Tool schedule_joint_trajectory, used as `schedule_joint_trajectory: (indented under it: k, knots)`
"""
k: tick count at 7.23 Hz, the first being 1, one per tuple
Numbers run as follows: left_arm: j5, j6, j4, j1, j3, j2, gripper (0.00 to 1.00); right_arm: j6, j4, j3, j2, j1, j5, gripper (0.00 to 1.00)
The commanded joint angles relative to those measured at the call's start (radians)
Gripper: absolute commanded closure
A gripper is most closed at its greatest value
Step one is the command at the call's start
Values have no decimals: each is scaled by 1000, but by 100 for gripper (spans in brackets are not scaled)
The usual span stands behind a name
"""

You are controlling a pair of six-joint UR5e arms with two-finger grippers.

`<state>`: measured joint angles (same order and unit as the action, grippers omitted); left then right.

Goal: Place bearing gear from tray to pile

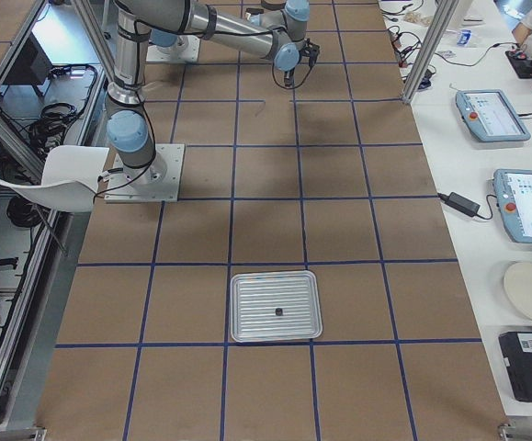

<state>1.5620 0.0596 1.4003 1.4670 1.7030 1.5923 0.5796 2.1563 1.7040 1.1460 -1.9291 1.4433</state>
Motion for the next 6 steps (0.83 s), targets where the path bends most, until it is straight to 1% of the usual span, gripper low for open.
schedule_joint_trajectory:
  k: [1,2,3,4,5,6]
  knots:
    - [-14,0,-3,-4,4,12,0,-3,85,48,-14,-5,2,44]
    - [-8,2,0,4,6,6,0,-16,82,42,-14,-4,3,6]
    - [-8,9,-16,4,3,14,0,-45,79,25,-9,2,5,0]
    - [-10,-1,-41,7,4,18,0,-99,57,1,-3,22,15,0]
    - [-10,-4,-43,15,4,20,0,-118,-8,-39,12,47,52,0]
    - [-10,-3,-43,45,4,29,0,-203,-120,-93,41,91,55,0]
